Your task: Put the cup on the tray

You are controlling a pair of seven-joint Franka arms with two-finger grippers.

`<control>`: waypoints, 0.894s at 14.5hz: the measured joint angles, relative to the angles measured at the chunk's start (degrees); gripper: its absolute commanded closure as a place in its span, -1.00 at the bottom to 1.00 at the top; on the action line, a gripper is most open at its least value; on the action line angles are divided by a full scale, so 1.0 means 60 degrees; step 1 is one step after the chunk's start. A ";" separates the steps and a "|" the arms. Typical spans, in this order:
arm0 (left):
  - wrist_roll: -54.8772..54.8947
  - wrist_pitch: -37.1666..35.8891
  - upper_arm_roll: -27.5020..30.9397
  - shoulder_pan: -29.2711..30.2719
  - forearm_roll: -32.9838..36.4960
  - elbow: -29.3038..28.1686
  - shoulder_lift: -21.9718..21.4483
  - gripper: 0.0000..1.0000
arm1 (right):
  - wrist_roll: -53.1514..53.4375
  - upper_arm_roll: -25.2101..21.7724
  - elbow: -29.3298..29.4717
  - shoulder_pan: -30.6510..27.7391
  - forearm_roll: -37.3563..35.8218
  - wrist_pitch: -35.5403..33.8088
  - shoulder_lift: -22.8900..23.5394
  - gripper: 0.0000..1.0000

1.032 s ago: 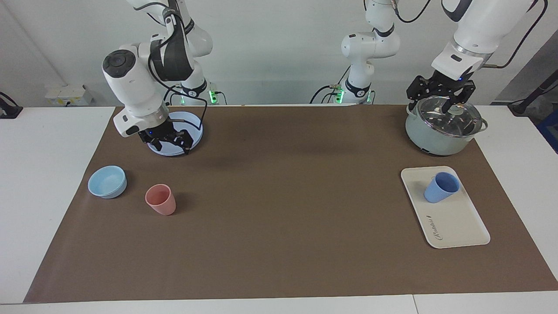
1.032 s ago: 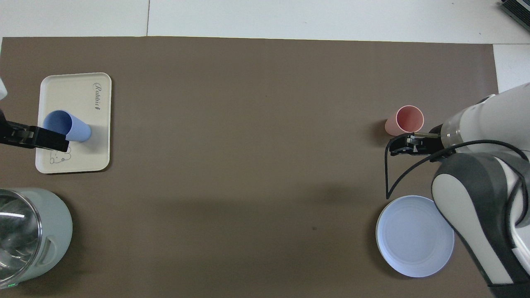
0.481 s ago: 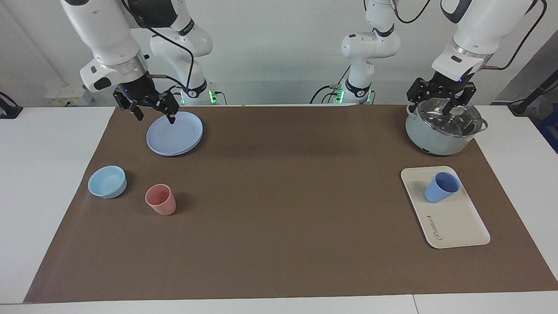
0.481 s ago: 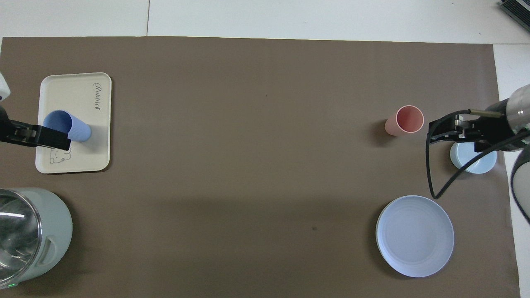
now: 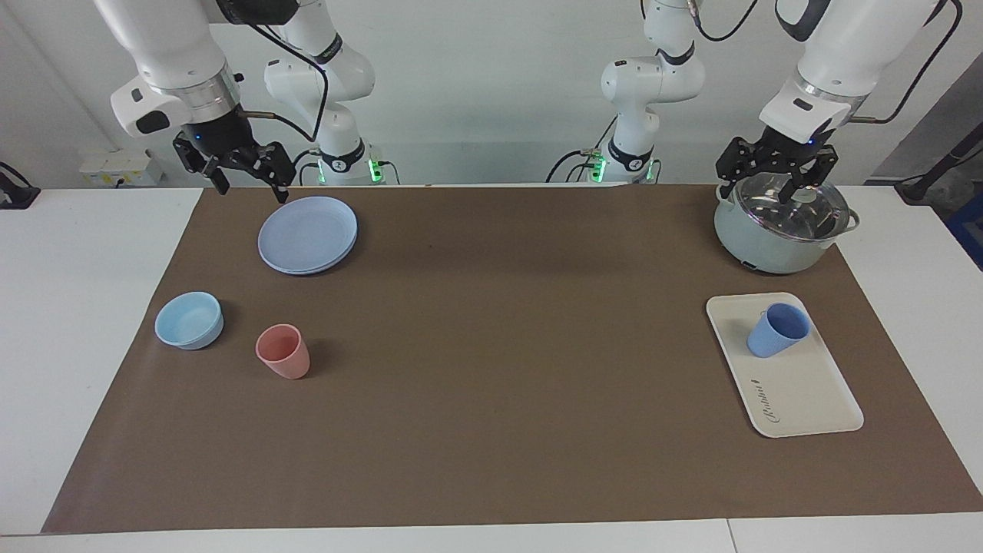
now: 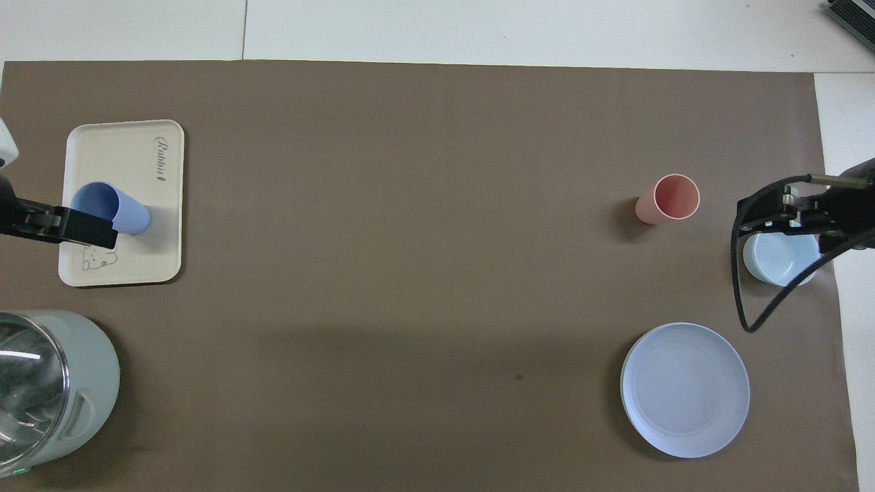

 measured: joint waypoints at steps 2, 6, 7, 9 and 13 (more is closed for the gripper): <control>0.0000 0.0001 -0.0001 0.0000 0.0000 0.0000 0.0000 -1.00 | 0.0000 0.0000 -0.0053 -0.0003 0.0090 0.0000 0.0005 -0.99; 0.0000 0.0008 -0.0001 0.0000 0.0000 0.0000 -0.0001 -1.00 | 0.0000 0.0000 -0.0114 -0.0003 0.0116 0.0042 0.0045 -0.99; 0.0000 0.0012 -0.0002 0.0000 0.0000 0.0000 -0.0001 -1.00 | 0.0000 0.0000 -0.0121 -0.0003 0.0120 0.0045 0.0047 -0.99; 0.0000 0.0020 -0.0001 0.0000 0.0000 0.0000 -0.0001 -1.00 | 0.0000 -0.0001 -0.0156 -0.0006 0.0197 0.0069 0.0047 -0.99; 0.0038 0.0035 -0.0001 0.0000 0.0000 -0.0004 -0.0002 -1.00 | -0.0129 -0.0014 -0.0273 -0.0096 0.0462 0.0371 0.0047 -0.99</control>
